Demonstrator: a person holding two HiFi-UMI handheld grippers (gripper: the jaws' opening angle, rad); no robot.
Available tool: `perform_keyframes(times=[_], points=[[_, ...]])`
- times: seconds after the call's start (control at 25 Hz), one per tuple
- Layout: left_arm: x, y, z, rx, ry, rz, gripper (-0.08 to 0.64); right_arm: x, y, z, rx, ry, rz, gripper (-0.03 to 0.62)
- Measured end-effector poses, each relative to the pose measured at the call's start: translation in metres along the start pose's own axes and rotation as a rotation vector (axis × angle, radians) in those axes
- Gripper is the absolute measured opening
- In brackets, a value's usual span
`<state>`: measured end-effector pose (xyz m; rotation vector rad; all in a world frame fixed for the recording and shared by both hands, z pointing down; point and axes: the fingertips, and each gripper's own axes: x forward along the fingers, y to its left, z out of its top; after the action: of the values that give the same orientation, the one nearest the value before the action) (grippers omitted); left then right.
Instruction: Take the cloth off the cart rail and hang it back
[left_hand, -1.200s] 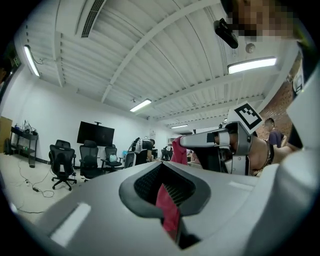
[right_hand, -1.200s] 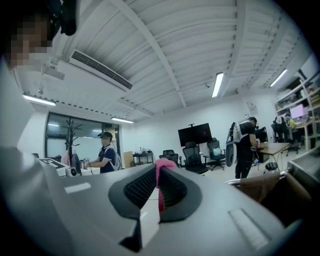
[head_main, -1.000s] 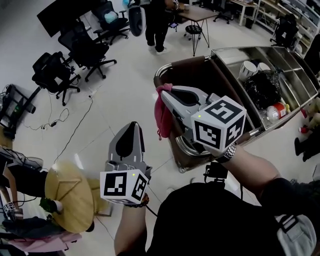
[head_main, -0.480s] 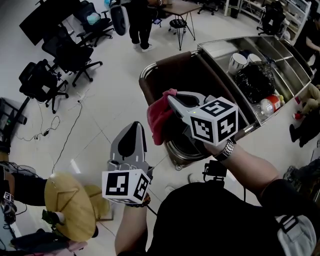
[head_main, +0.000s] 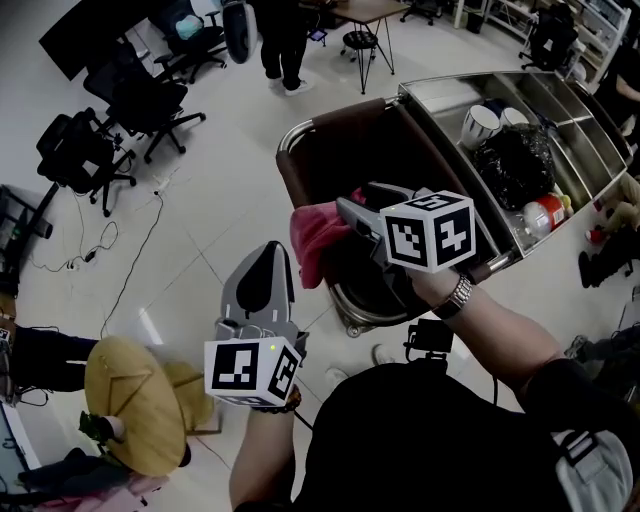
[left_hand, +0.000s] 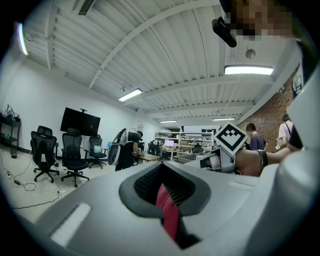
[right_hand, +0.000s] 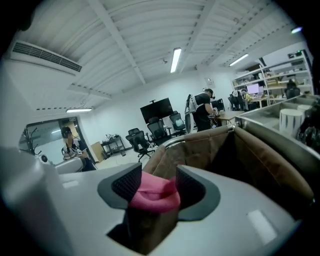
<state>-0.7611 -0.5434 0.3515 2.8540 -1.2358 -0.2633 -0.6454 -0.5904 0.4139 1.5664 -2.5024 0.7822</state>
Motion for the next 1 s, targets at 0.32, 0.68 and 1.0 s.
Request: perform_keyframes(times=[0.32, 0.68, 1.0], points=[[0.0, -0.005, 0.004, 0.01, -0.001, 0.011, 0.003, -0.016, 0.008, 0.013, 0.01, -0.038, 0.042, 0.204], [0.003, -0.031, 0.011, 0.042, -0.014, 0.016, 0.003, -0.061, 0.036, 0.051, -0.156, -0.199, 0.101, 0.194], [0.004, -0.065, 0.02, 0.081, -0.039, 0.043, 0.003, -0.097, 0.059, 0.057, -0.305, -0.271, 0.175, 0.155]])
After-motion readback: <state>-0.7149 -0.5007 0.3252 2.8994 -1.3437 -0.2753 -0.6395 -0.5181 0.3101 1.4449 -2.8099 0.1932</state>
